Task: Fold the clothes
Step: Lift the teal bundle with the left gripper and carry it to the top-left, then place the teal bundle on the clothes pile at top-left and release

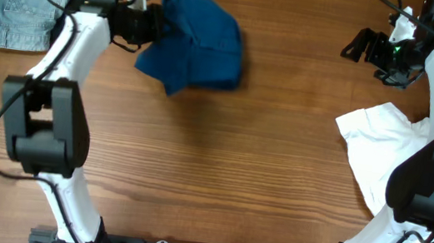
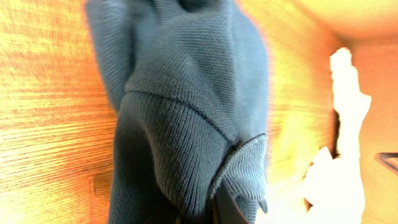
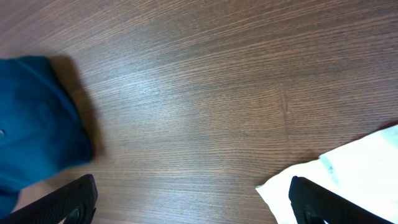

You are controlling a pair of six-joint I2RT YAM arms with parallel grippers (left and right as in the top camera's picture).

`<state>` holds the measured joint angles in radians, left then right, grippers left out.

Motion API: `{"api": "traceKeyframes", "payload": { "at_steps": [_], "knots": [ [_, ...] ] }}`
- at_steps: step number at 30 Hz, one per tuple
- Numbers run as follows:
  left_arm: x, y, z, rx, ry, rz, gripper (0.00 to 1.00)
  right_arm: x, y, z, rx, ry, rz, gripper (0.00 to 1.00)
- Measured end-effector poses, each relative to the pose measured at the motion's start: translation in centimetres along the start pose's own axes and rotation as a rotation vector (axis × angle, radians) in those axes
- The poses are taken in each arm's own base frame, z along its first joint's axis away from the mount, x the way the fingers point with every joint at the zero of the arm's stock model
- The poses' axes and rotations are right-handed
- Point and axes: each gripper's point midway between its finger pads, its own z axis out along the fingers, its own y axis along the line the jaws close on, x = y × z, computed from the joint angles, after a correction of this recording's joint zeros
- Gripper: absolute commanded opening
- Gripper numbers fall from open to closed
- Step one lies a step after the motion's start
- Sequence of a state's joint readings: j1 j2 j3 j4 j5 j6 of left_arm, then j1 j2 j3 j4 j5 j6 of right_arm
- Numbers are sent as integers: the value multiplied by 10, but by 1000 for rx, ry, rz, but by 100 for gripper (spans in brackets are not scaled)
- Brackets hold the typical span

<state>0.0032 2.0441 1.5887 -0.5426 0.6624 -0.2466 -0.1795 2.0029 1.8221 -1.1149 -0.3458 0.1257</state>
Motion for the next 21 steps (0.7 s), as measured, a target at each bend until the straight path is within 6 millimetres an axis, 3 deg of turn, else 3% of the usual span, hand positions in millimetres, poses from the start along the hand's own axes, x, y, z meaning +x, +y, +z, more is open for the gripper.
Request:
{"api": "traceKeyframes", "payload": {
  "at_steps": [8,16,21],
  "knots": [
    [-19,-30,-28,63,-80,3,4,0,0,0,0,0,0,99],
    [-72,-61,-83,136,-316,62,4,0,0,0,0,0,0,99],
    [-108,-57,-122,164,-470,21,4,9,-4,8,4,27,10,99]
  ]
}}
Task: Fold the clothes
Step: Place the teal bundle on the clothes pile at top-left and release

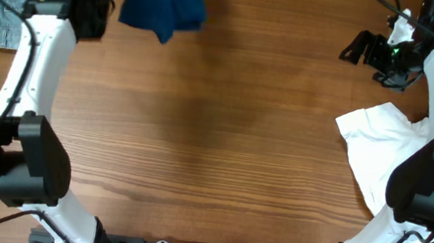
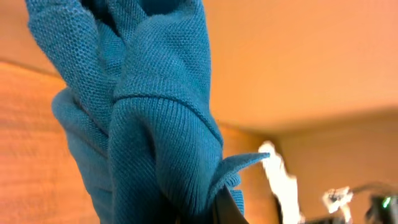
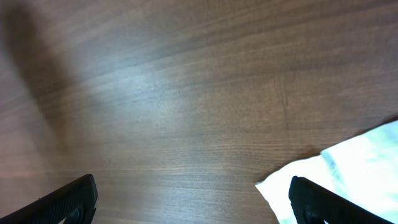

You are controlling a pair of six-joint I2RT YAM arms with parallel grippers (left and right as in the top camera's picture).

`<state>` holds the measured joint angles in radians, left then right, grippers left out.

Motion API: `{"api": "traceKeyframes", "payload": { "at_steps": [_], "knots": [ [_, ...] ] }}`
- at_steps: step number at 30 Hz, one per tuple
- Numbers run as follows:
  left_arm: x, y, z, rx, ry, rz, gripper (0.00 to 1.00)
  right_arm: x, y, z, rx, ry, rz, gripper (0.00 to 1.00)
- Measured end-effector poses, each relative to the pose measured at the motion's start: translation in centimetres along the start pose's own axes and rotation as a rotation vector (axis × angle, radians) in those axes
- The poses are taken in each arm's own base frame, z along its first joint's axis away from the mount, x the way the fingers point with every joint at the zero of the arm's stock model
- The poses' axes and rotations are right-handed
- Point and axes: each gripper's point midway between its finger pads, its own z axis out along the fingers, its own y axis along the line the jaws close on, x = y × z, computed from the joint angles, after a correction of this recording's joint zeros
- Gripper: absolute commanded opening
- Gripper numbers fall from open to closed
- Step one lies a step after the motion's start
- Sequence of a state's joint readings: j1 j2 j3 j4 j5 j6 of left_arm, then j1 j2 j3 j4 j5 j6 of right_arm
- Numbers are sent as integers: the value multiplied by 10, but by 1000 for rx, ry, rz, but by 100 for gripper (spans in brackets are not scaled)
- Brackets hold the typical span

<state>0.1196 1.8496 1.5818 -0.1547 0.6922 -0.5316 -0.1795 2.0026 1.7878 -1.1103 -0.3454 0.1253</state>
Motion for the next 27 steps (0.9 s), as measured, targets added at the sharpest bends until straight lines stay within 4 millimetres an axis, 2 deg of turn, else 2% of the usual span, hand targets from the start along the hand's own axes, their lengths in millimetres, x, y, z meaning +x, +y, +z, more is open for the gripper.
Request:
{"api": "traceKeyframes", "payload": {
  "at_steps": [9,14,17,20,23,27],
  "knots": [
    [-72,60,-52,-132,-256,-137,4,12,-10,18,15,30,11,100],
    [-112,90,-88,-210,-425,-150,4,5,-9,19,11,0,1,100],
    [-130,98,-103,-247,-517,-138,4,4,-9,19,11,-5,-1,100],
    [-149,94,-113,-246,-613,-101,4,3,-9,19,11,-5,-1,100],
    [-166,92,-116,-214,-697,-62,4,4,-10,19,13,-5,-1,100],
    [-179,107,-112,-183,-792,-63,4,5,-10,19,14,0,1,100]
  ]
}}
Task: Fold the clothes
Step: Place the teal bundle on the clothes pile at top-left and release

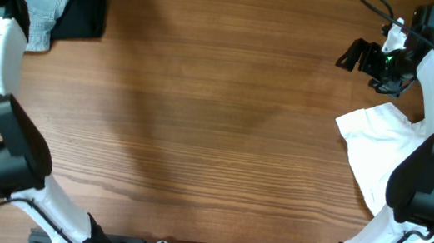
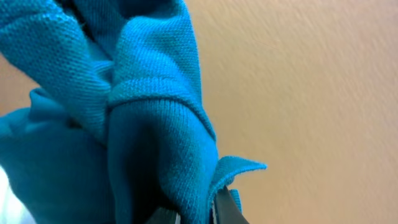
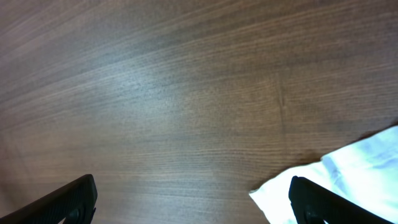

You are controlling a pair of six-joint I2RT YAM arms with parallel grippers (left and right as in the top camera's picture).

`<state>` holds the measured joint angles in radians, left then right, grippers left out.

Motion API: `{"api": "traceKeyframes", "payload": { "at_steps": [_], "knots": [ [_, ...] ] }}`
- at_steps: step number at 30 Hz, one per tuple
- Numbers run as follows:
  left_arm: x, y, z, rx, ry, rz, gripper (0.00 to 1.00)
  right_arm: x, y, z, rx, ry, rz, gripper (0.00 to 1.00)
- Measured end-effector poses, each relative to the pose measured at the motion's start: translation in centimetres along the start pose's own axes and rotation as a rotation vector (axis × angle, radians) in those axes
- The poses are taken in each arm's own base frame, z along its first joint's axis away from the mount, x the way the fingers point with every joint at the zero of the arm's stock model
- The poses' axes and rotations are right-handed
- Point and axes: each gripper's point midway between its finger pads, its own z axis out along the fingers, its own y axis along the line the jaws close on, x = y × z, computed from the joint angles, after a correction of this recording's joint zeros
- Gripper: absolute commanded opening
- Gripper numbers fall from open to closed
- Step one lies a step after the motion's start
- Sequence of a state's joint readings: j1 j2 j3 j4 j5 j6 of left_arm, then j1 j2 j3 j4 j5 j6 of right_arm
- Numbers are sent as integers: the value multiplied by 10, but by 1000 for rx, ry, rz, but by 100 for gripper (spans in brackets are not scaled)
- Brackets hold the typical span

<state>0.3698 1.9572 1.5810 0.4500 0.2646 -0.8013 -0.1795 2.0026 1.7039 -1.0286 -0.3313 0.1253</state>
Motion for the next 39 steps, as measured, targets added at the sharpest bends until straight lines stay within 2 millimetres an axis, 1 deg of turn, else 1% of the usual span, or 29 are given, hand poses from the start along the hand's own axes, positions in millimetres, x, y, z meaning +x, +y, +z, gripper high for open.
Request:
{"api": "traceKeyframes", "payload": {
  "at_steps": [5,8,9,13,15,20,21,22,25,27,29,30,33,35,37,39],
  "knots": [
    [10,41,15,-38,-56,-30,4,1,0,0,1,6,2,100],
    [13,65,21,-64,-92,-38,4,2,0,0,1,9,4,100],
    [16,80,23,-91,-103,-43,4,5,-1,0,2,19,7,100],
    [22,113,27,-141,-109,-56,4,8,0,0,3,32,10,100],
    [23,126,30,-154,-108,-59,4,8,2,1,2,33,7,100],
    [22,147,28,-185,-81,-68,4,10,7,2,-5,37,-1,100],
    [23,151,28,-195,-63,-74,7,10,9,2,-8,38,-3,100],
    [24,152,27,-197,-49,-78,13,10,10,3,-8,39,-6,100],
    [31,157,25,-187,21,-94,42,12,14,4,-11,43,-15,100],
    [39,159,21,-162,98,-117,52,12,16,5,-12,44,-19,100],
    [47,163,14,-139,191,-154,58,12,17,5,-13,43,-21,100],
    [50,170,6,-129,252,-182,59,12,17,5,-13,42,-21,100],
    [55,184,-12,-135,356,-256,62,11,17,5,-13,41,-22,100],
    [54,194,-23,-147,393,-297,66,11,17,5,-13,41,-22,100],
    [48,201,-31,-150,403,-316,69,11,17,5,-13,40,-22,100],
    [42,208,-38,-156,405,-333,76,11,17,5,-13,38,-17,100]
  ]
}}
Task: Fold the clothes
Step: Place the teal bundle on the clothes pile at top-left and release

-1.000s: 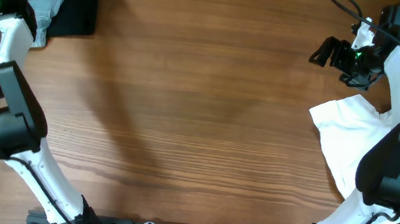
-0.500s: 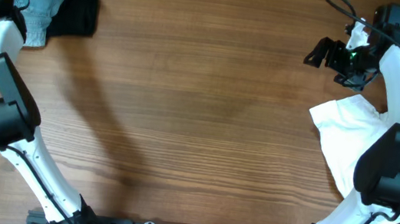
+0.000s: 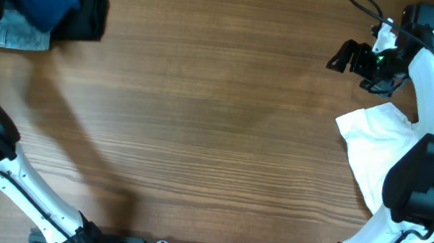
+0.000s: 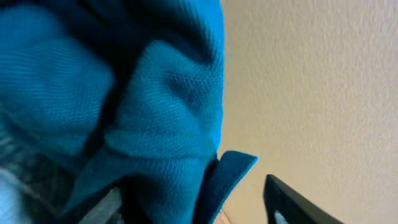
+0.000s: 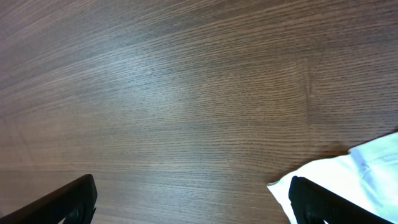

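Note:
A crumpled blue knit garment lies at the table's far left corner, on top of a denim piece [image 3: 17, 35] and a black cloth [image 3: 87, 14]. In the left wrist view the blue garment [image 4: 112, 106] fills the left half. My left gripper [image 4: 193, 202] is open, with a flap of the blue cloth hanging between its spread fingers [image 4: 292, 202]. My right gripper [image 3: 350, 58] hangs open over bare wood at the far right, holding nothing. A white garment [image 3: 377, 151] lies crumpled below it, and its corner [image 5: 367, 171] shows in the right wrist view.
More white fabric sits at the far right corner behind the right arm. A dark cloth lies at the near right edge. The wooden tabletop [image 3: 209, 120] stretches between the two piles.
My left gripper was shut on the blue garment over the far left corner. Now it is open and the garment rests on the denim and black pile. The right gripper has shifted slightly left.
My left gripper was shut on the blue garment, which lay on the table beside the denim. Then the garment was lifted and further left, then over the far left corner. Now it is let go onto the pile. The right gripper stayed open throughout.

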You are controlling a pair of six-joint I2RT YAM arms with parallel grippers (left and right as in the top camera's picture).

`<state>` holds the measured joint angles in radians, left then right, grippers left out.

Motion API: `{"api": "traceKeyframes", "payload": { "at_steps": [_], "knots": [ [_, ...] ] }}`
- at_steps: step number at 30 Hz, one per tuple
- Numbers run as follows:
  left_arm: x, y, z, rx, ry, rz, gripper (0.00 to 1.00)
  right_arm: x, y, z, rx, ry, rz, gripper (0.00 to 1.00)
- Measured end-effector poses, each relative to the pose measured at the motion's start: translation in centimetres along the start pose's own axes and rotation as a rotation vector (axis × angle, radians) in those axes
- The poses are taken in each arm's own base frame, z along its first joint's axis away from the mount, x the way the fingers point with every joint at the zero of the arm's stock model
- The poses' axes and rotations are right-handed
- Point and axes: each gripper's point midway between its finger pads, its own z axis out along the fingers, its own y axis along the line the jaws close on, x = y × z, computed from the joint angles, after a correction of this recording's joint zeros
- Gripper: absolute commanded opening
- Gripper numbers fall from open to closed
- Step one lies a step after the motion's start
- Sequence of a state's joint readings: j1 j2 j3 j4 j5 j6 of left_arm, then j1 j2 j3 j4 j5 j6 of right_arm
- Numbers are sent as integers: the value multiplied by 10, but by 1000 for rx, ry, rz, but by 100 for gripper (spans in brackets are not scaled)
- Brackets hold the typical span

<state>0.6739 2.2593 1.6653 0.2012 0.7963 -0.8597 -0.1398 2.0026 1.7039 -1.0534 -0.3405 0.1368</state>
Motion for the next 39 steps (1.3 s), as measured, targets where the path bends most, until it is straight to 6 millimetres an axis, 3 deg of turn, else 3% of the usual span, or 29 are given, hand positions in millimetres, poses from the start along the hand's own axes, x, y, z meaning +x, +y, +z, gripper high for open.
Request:
{"api": "traceKeyframes", "payload": {
  "at_steps": [3,7,11,14,19,21,25,32,37,39],
  "knots": [
    [0,5,-4,-14,9,-11,84,0,0,0,-3,0,5,100],
    [9,7,-9,-78,34,-26,88,-2,1,0,-4,-9,5,100],
    [12,-2,-26,-196,18,17,92,-5,1,0,-6,-21,2,100],
    [9,-28,-47,-266,-17,115,100,-6,2,0,-8,-22,6,100],
    [16,-79,-75,-303,-28,305,100,-9,2,0,-12,-35,3,100],
    [20,-95,-78,-300,-27,399,100,-10,3,0,-13,-41,1,100],
    [18,-105,-63,-328,-69,564,100,-11,3,0,-14,-45,-1,100],
    [-2,-120,-4,-368,-295,900,100,-10,3,0,-13,-40,0,100],
    [-15,-96,22,-451,-412,998,100,-9,3,0,-12,-37,1,100],
    [-20,-71,32,-495,-437,1006,100,-9,2,0,-12,-37,1,100]
  ]
}}
